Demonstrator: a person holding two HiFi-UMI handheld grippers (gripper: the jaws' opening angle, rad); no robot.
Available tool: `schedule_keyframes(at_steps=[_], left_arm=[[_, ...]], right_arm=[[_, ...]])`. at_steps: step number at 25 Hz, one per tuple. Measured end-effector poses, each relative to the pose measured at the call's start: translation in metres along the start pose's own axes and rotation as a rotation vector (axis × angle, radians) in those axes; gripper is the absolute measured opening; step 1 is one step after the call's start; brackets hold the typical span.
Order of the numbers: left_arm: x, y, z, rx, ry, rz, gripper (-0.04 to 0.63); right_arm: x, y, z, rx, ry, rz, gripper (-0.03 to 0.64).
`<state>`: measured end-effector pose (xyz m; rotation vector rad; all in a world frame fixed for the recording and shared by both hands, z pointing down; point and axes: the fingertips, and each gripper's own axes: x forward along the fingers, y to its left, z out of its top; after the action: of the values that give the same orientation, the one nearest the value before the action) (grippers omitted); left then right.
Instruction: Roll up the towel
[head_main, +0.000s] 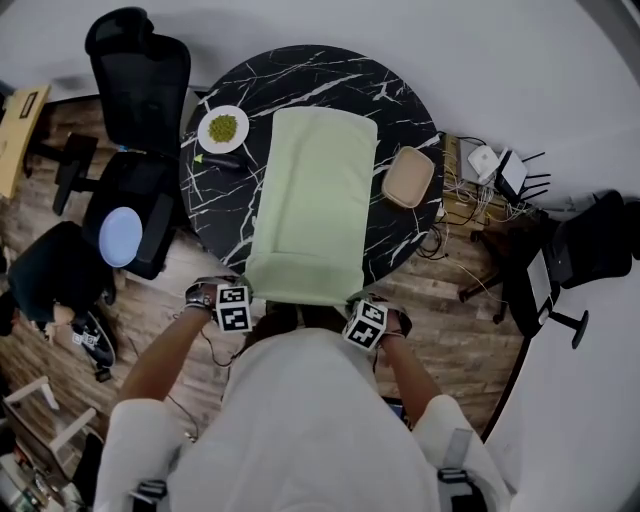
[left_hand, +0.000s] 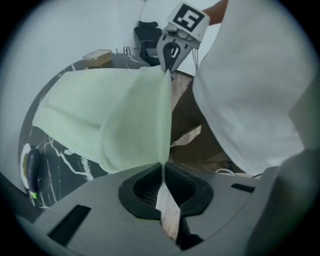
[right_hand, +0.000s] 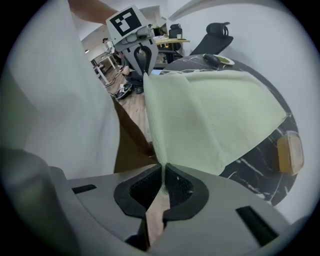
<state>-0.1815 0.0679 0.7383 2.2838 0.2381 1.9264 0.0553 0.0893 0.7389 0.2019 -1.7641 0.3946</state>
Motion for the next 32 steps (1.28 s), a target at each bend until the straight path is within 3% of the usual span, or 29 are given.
schedule_keyframes(at_steps=[4,6,8,14,19,24,26,27,29,32], left_arm=[[-0.005,-0.037,0.007,-0.006,0.008,-0.188,0.018],[-0.012,-0.038,0.008,-0.004,0.017,-0.216,0.018],[-0.024,-0.025,0.009,-0.006,0.016,-0.194,0.018],[-0.063,0.049,0.022,-0.078,-0.065,-0.009,0.018],[-0.070,0.112,0.030,-0.068,-0.052,0.222,0.018],[-0.068,0.155,0.037,-0.020,-0.010,0.396,0.020],[-0.067,0.169,0.037,-0.028,-0.005,0.456,0.022],[-0.066,0.174,0.038,-0.042,-0.012,0.481,0.051],[-0.065,0.179,0.040,-0.080,-0.044,0.508,0.240],[-0.064,0.174,0.041,-0.111,-0.088,0.517,0.276]], right_arm=[[-0.008,0.029,-0.014,0.054,0.048,0.152,0.012],[-0.019,0.029,-0.011,0.095,0.021,0.182,0.012],[-0.035,0.017,-0.003,0.155,-0.037,0.184,0.012],[-0.076,-0.059,0.027,0.217,-0.200,0.035,0.012],[-0.070,-0.119,0.041,0.149,-0.196,-0.156,0.012],[-0.054,-0.161,0.049,0.119,-0.186,-0.311,0.019],[-0.051,-0.171,0.050,0.133,-0.194,-0.348,0.056],[-0.050,-0.174,0.049,0.145,-0.195,-0.359,0.106],[-0.052,-0.175,0.047,0.154,-0.193,-0.393,0.184],[-0.060,-0.169,0.046,0.100,-0.194,-0.464,0.189]])
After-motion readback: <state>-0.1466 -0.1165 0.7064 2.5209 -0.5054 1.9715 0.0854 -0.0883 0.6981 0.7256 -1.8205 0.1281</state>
